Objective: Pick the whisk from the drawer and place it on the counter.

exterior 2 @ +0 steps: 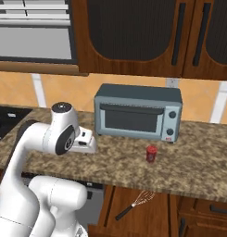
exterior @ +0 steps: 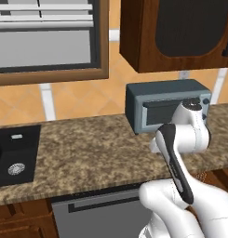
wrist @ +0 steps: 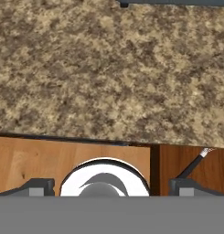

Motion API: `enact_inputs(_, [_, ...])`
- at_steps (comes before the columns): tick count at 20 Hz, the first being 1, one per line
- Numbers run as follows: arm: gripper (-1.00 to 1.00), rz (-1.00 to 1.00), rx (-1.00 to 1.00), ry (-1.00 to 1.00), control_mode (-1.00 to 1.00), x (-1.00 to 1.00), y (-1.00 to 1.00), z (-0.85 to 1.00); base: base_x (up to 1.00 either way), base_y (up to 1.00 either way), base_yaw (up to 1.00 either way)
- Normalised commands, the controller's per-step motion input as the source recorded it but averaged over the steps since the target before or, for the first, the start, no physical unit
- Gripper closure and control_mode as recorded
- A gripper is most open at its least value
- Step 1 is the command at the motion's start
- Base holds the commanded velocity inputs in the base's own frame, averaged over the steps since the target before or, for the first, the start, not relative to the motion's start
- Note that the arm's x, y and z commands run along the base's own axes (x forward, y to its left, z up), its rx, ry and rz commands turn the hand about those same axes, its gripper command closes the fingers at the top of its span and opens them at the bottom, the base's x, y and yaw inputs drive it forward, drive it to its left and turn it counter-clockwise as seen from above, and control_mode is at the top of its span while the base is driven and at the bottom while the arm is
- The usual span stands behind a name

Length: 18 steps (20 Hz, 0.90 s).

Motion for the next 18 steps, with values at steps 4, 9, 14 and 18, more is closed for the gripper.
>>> enact_inputs(4, [-1.00,0.00,0.00,0.00,1.00,0.00,0.00,0.00,-0.29,0.05,-0.13])
enact_inputs(9, [-1.00,0.00,0.00,0.00,1.00,0.00,0.00,0.00,-0.40,0.14,-0.19])
enact_inputs(14, [-1.00,0.00,0.00,0.00,1.00,0.00,0.00,0.00,-0.17,0.18,-0.40])
enact_inputs(18, [-1.00,0.00,0.00,0.00,1.00,0.00,0.00,0.00,0.00,0.46,-0.42])
